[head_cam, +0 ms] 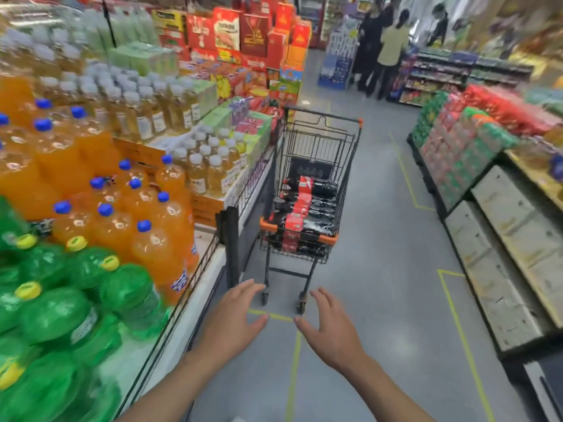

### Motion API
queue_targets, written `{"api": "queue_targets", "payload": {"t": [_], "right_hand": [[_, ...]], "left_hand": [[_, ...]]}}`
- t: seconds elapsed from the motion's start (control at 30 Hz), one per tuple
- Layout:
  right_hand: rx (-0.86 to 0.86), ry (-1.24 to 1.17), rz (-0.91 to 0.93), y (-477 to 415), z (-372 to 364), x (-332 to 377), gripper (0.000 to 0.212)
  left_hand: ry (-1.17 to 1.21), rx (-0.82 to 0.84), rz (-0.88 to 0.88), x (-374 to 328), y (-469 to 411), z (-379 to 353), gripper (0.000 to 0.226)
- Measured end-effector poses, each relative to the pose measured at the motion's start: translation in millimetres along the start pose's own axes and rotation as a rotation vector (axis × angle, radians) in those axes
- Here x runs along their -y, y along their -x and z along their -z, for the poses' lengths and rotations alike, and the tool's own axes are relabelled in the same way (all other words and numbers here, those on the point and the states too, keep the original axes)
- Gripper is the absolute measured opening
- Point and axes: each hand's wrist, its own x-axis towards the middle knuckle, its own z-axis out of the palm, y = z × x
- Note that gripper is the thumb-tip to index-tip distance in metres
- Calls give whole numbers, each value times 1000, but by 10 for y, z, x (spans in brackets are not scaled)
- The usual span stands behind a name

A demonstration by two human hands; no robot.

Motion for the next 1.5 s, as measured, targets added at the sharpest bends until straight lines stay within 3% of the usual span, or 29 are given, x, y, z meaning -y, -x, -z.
{"api": "queue_targets", "payload": {"t": [0.27,0.4,0.53,0.63,1.0,1.17,1.33,1.5], "right_hand": [[-26,40,-63,-1235,382,-168,71],[-44,7,-79,-1821,543,-366,86],[-34,21,-51,-2452,676,-723,70],[-13,30,-19,-2948,810,-971,71],[130,103,84,-4711,1084,-1520,72],[248,138,155,-5426,884,-1514,75],[363,194,217,-5975,725,-1481,76],[446,204,256,-6424,573,-1517,85]], "left_hand": [[11,65,-48,-71,-1529,-5,60],[-12,83,-85,-182,-2211,-72,61],[-26,75,-82,-330,-2870,-186,59],[-32,82,-58,-419,-3326,-312,58],[93,119,309,-253,-4652,-734,65],[302,92,611,89,-5116,-920,65],[540,28,888,409,-5616,-1067,24],[734,-131,1128,611,-5908,-1281,25]]}}
